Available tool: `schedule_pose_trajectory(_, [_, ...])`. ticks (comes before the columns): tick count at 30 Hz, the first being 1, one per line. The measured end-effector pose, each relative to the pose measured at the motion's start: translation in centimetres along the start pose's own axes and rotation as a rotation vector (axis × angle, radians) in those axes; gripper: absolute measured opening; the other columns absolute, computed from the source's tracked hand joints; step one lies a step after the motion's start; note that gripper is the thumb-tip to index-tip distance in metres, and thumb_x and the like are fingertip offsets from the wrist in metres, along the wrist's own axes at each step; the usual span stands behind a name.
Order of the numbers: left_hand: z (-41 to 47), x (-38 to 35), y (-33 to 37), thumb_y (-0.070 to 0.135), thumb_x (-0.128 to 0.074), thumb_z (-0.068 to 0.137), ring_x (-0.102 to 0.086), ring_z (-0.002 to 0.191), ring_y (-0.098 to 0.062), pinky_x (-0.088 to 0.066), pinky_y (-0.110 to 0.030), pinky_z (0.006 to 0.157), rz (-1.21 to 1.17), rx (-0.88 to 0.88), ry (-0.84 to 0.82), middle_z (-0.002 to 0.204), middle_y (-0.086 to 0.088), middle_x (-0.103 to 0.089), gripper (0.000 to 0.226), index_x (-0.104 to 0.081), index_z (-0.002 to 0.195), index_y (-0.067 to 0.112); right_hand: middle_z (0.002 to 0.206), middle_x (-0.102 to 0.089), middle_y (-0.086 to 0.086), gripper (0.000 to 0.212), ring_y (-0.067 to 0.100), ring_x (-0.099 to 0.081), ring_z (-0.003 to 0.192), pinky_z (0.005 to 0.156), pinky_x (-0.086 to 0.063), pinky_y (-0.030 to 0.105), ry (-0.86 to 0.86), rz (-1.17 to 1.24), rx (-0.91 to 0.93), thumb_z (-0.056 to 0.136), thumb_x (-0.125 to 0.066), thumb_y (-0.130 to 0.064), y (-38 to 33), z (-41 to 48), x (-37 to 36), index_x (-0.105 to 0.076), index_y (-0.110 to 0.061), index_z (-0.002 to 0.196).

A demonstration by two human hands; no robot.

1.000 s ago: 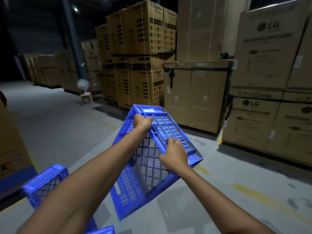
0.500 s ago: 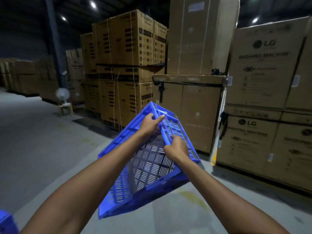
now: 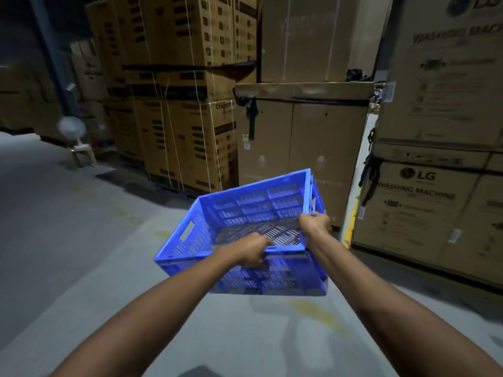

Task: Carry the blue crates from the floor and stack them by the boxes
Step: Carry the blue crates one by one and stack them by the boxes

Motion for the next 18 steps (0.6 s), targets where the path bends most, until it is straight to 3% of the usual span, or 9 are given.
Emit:
schedule_pose_trajectory(3, [7.6,0.3,-2.1,0.017,-0.071,0.077,-0.061,0.091,-0.036,-0.043,-0.036,0.066,0.055,-0.016,0.015,0.093,-0.020,-0.066,0.016,-0.063,0.088,0.008,0.074,-0.069,0.006,0.017,0.031,-0.068,0.071,0.070,-0.060,0.039,0.008,0.023,-0.036,0.059,-0.066,-0.008,0.4,8.1,-2.0,-0.066,-0.012,0.076])
schedule_pose_trajectory(7, [19.2,1.6,-3.9,0.016,-0.070,0.076,-0.062,0.089,-0.036,-0.043,-0.036,0.065,0.100,-0.032,0.034,0.092,-0.019,-0.066,0.015,-0.062,0.086,0.009,0.072,-0.066,0.003,0.019,0.028,-0.063,0.066,0.063,-0.051,0.034,0.005,0.047,-0.084,0.059,-0.068,-0.009,-0.6,19.7,-4.2,-0.069,-0.011,0.078])
schedule_pose_trajectory(9, [25.2,2.7,-5.3,0.019,-0.072,0.076,-0.062,0.088,-0.036,-0.042,-0.036,0.065,0.116,-0.018,0.025,0.091,-0.018,-0.066,0.015,-0.061,0.082,0.010,0.074,-0.068,0.004,0.016,0.028,-0.064,0.068,0.067,-0.056,0.034,-0.027,0.037,-0.080,0.060,-0.067,-0.011,-2.2,25.1,-5.5,-0.066,-0.012,0.077])
schedule_pose_trajectory(12, [32.8,4.8,-7.7,0.028,-0.075,0.074,-0.062,0.089,-0.039,-0.045,-0.039,0.066,0.141,0.018,0.045,0.095,-0.018,-0.065,0.022,-0.056,0.077,0.017,0.089,-0.072,0.009,0.049,0.032,-0.069,0.079,0.074,-0.061,0.047,-0.095,-0.028,-0.025,0.048,-0.063,-0.018,-3.7,33.2,-8.9,-0.066,-0.009,0.096])
schedule_pose_trajectory(14, [36.9,5.9,-9.1,0.030,-0.075,0.074,-0.062,0.087,-0.038,-0.043,-0.036,0.062,0.139,0.042,0.022,0.096,-0.016,-0.065,0.023,-0.056,0.079,0.018,0.095,-0.070,0.013,0.062,0.033,-0.067,0.083,0.074,-0.061,0.047,-0.139,-0.085,-0.012,0.048,-0.061,-0.018,-4.7,35.7,-10.5,-0.060,-0.006,0.108])
schedule_pose_trajectory(18, [44.6,6.4,-11.3,0.021,-0.072,0.074,-0.061,0.084,-0.034,-0.042,-0.035,0.059,0.143,-0.001,-0.046,0.090,-0.011,-0.062,0.020,-0.062,0.089,0.014,0.098,-0.068,0.017,0.040,0.036,-0.067,0.088,0.077,-0.059,0.047,-0.142,-0.080,-0.016,0.066,-0.056,-0.013,-6.0,40.9,-12.0,-0.062,-0.002,0.104])
Point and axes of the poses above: each hand's wrist, its own z-axis towards the middle knuckle, its own x-axis out of the back of the hand, y = z × x, the point moved 9 cm from there along z, towards the middle knuckle
